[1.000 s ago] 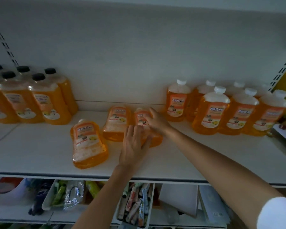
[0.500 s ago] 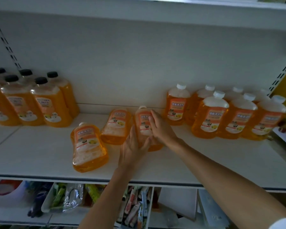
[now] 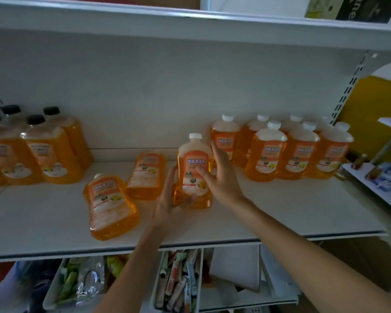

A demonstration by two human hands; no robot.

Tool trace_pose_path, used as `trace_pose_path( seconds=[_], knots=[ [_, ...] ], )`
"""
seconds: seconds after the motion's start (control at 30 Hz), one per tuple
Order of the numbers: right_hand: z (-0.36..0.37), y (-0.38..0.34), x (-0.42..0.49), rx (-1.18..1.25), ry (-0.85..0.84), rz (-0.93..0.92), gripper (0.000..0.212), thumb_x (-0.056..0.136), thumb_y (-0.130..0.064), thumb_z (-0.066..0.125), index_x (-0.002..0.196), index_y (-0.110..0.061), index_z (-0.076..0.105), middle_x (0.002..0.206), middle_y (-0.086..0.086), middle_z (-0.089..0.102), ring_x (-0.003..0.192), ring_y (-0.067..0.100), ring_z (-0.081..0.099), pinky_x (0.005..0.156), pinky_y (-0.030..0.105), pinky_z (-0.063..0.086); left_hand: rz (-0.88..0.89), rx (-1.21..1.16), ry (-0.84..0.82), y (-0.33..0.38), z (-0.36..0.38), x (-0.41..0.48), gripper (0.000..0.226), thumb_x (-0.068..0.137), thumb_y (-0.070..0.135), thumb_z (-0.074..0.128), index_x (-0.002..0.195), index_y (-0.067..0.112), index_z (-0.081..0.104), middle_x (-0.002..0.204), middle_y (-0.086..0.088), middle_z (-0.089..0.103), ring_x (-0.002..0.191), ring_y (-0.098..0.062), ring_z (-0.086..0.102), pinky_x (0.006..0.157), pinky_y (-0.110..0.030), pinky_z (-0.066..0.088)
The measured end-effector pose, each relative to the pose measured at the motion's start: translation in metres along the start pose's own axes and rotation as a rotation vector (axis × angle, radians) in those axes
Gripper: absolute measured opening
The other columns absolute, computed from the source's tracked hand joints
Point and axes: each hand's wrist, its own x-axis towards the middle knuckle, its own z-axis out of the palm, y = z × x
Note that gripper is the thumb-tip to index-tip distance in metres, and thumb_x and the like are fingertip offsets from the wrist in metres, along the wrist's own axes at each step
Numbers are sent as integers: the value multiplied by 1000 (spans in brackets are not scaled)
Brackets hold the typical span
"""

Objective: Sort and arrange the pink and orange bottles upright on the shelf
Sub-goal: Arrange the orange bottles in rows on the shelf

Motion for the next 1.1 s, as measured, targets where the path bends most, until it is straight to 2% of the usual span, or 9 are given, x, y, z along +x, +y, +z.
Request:
trace_pose_path(
  seconds=[0.07,0.13,0.4,0.5,0.6,0.77,0.9,1.0,1.1],
  knots=[
    [-8,-4,-9,47,13,5,79,88,-38,58,150,-23,10,155,1,20,136,6,23,105,18,32,25,0,-35,1,-1,-3,80,73,29,73,134,38,22,118,1,58,104,-10,62,80,-26,55],
    [-15,-5,-18,111,11,19,84,84,-42,61,149,-29,9,155,-2,21,137,7,25,106,24,33,34,31,-92,1,2,-4,82,74,26,70,135,34,16,117,-7,57,101,-15,63,78,-26,55],
    [-57,-2,-18,90,-71,59,96,74,-40,73,144,-44,7,151,-4,28,135,12,32,108,44,38,15,106,-239,6,24,5,83,82,0,63,135,22,5,110,11,51,93,11,58,75,-12,51],
    [-69,1,-12,28,-110,30,101,70,-38,78,142,-45,8,149,-2,30,132,13,36,105,44,41,-16,95,-251,6,30,9,83,80,6,66,134,28,7,110,13,52,94,9,59,81,-19,53],
    [-80,6,-8,-50,-125,-40,99,68,-35,81,139,-47,14,146,-1,33,131,14,36,104,41,41,-6,109,-226,2,38,12,80,80,14,70,130,39,13,112,14,53,94,14,57,75,-9,48],
    [-83,12,3,-112,-94,-105,99,66,-25,84,142,-31,21,138,3,38,126,13,38,102,37,43,18,183,-120,-1,52,18,88,65,74,57,132,59,3,127,12,51,109,-8,58,82,-27,54],
    [-80,18,10,-161,-97,-122,101,70,-20,81,147,-17,16,148,6,30,130,6,30,106,24,34,17,336,-86,5,63,26,81,71,66,52,130,56,-3,135,1,50,112,-21,58,85,-41,53],
    [-82,22,17,-224,-113,-146,103,74,-23,78,149,-24,8,154,3,20,140,19,22,109,32,30,-41,472,-62,6,67,36,77,78,58,52,130,52,-4,135,1,51,115,-23,56,89,-35,47],
    [-86,19,29,-311,-127,-146,98,75,-19,77,149,-24,12,151,5,25,139,21,25,108,31,31,-71,548,-62,-1,67,49,81,71,71,42,136,54,-4,133,2,53,115,-24,55,94,-44,45]
  ],
)
